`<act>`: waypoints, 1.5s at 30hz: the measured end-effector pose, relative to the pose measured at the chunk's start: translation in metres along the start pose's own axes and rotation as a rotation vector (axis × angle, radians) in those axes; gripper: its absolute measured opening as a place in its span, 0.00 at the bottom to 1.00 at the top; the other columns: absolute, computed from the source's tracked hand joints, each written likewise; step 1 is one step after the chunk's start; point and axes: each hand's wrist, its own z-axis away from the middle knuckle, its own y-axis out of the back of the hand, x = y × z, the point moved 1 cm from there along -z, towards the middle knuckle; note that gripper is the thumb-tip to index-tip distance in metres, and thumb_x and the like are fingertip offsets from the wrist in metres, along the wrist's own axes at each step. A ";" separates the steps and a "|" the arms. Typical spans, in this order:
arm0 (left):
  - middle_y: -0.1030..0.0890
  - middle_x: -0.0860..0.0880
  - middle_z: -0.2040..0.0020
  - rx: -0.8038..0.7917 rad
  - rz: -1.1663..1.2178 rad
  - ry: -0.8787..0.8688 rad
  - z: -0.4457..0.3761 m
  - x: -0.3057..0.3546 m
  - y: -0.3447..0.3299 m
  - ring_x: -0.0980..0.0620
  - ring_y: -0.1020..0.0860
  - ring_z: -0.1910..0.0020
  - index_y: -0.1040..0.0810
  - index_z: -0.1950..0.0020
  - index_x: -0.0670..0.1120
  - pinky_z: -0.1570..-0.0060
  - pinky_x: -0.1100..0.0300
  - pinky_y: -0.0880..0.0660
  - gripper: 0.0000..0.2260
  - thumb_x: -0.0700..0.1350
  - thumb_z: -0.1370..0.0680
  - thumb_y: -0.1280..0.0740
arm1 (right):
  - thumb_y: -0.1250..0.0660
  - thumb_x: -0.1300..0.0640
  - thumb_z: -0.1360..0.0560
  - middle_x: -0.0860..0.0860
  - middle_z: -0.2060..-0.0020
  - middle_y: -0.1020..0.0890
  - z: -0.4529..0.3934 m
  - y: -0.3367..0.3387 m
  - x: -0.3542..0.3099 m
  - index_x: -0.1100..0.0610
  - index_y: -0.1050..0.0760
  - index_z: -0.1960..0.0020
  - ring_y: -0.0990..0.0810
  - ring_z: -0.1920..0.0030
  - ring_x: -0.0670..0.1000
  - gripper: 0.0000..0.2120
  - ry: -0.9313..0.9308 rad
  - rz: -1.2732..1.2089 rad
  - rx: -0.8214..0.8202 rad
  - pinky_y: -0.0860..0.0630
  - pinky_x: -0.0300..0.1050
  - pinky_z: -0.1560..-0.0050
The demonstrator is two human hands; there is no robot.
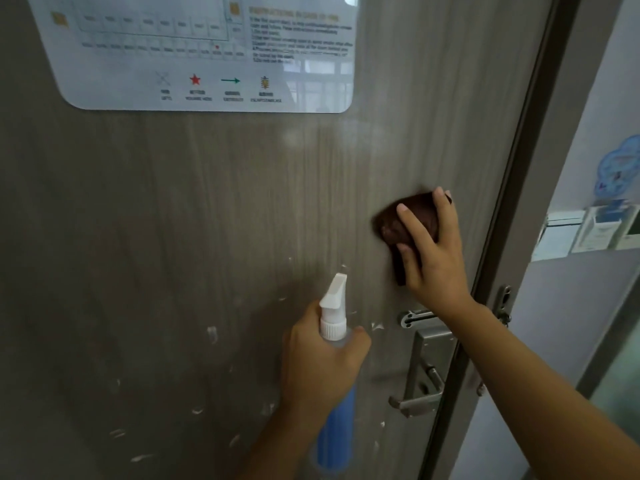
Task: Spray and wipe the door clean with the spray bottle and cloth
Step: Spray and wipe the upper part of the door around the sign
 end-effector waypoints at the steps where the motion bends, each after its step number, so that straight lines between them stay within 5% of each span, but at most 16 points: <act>1: 0.19 0.49 0.66 -0.003 0.005 0.005 0.001 0.000 -0.006 0.49 0.21 0.70 0.20 0.55 0.49 0.68 0.51 0.23 0.17 0.58 0.37 0.30 | 0.38 0.55 0.16 0.66 0.20 0.45 0.003 0.000 0.002 0.55 0.33 0.22 0.50 0.18 0.66 0.22 -0.008 -0.011 0.004 0.44 0.64 0.20; 4: 0.22 0.48 0.68 0.000 -0.005 0.011 0.004 -0.001 -0.021 0.56 0.26 0.73 0.22 0.59 0.47 0.71 0.56 0.26 0.16 0.58 0.37 0.31 | 0.37 0.55 0.16 0.65 0.19 0.46 0.011 -0.003 0.006 0.55 0.33 0.22 0.50 0.18 0.66 0.23 -0.013 -0.021 0.017 0.46 0.62 0.19; 10: 0.20 0.50 0.66 0.023 -0.037 -0.005 0.008 -0.004 -0.038 0.50 0.21 0.70 0.21 0.55 0.50 0.71 0.61 0.25 0.16 0.58 0.37 0.32 | 0.38 0.54 0.15 0.64 0.20 0.45 0.016 -0.005 0.019 0.53 0.34 0.22 0.49 0.18 0.67 0.22 0.043 -0.014 0.015 0.44 0.63 0.20; 16: 0.23 0.53 0.70 0.051 -0.049 0.039 0.012 -0.010 -0.044 0.58 0.26 0.73 0.24 0.61 0.51 0.70 0.54 0.25 0.13 0.58 0.37 0.30 | 0.38 0.55 0.15 0.63 0.20 0.43 0.023 -0.006 0.035 0.54 0.33 0.22 0.47 0.19 0.68 0.22 0.083 0.041 0.031 0.42 0.64 0.21; 25: 0.20 0.51 0.69 0.249 -0.052 0.027 0.011 -0.011 0.009 0.55 0.21 0.73 0.23 0.63 0.50 0.70 0.52 0.23 0.14 0.58 0.38 0.28 | 0.40 0.52 0.15 0.57 0.17 0.54 0.064 -0.050 -0.023 0.50 0.40 0.18 0.53 0.17 0.61 0.27 -0.527 -0.164 0.277 0.43 0.68 0.21; 29: 0.20 0.50 0.71 0.300 -0.102 0.014 0.012 -0.011 0.039 0.55 0.22 0.74 0.24 0.65 0.48 0.72 0.55 0.24 0.15 0.58 0.38 0.28 | 0.40 0.54 0.16 0.63 0.18 0.53 0.060 -0.079 -0.077 0.54 0.40 0.18 0.54 0.18 0.66 0.27 -0.633 -0.168 0.340 0.47 0.67 0.21; 33: 0.20 0.48 0.70 0.299 -0.110 0.012 0.011 -0.008 0.059 0.49 0.21 0.73 0.24 0.65 0.46 0.70 0.48 0.22 0.13 0.54 0.37 0.26 | 0.39 0.51 0.17 0.62 0.17 0.53 0.047 -0.100 -0.133 0.52 0.39 0.19 0.54 0.18 0.68 0.27 -0.537 -0.167 0.269 0.51 0.63 0.19; 40: 0.19 0.52 0.68 0.298 -0.104 -0.017 0.002 -0.007 0.083 0.56 0.22 0.72 0.24 0.65 0.47 0.73 0.66 0.28 0.09 0.46 0.36 0.25 | 0.34 0.53 0.17 0.58 0.19 0.44 0.048 -0.100 -0.142 0.46 0.35 0.21 0.46 0.19 0.67 0.25 0.021 -0.047 0.045 0.39 0.65 0.22; 42: 0.19 0.49 0.68 0.281 -0.096 0.003 0.001 -0.012 0.089 0.51 0.21 0.72 0.24 0.65 0.45 0.73 0.64 0.27 0.11 0.45 0.35 0.23 | 0.34 0.55 0.17 0.57 0.18 0.45 0.055 -0.088 -0.117 0.45 0.36 0.20 0.47 0.18 0.65 0.27 -0.017 -0.037 0.049 0.40 0.62 0.21; 45: 0.19 0.46 0.68 0.260 -0.101 0.038 -0.002 -0.021 0.097 0.50 0.21 0.72 0.24 0.64 0.43 0.73 0.62 0.24 0.13 0.35 0.30 0.20 | 0.37 0.55 0.17 0.57 0.17 0.52 0.061 -0.074 -0.092 0.46 0.40 0.19 0.52 0.17 0.63 0.28 -0.363 -0.111 0.150 0.43 0.65 0.21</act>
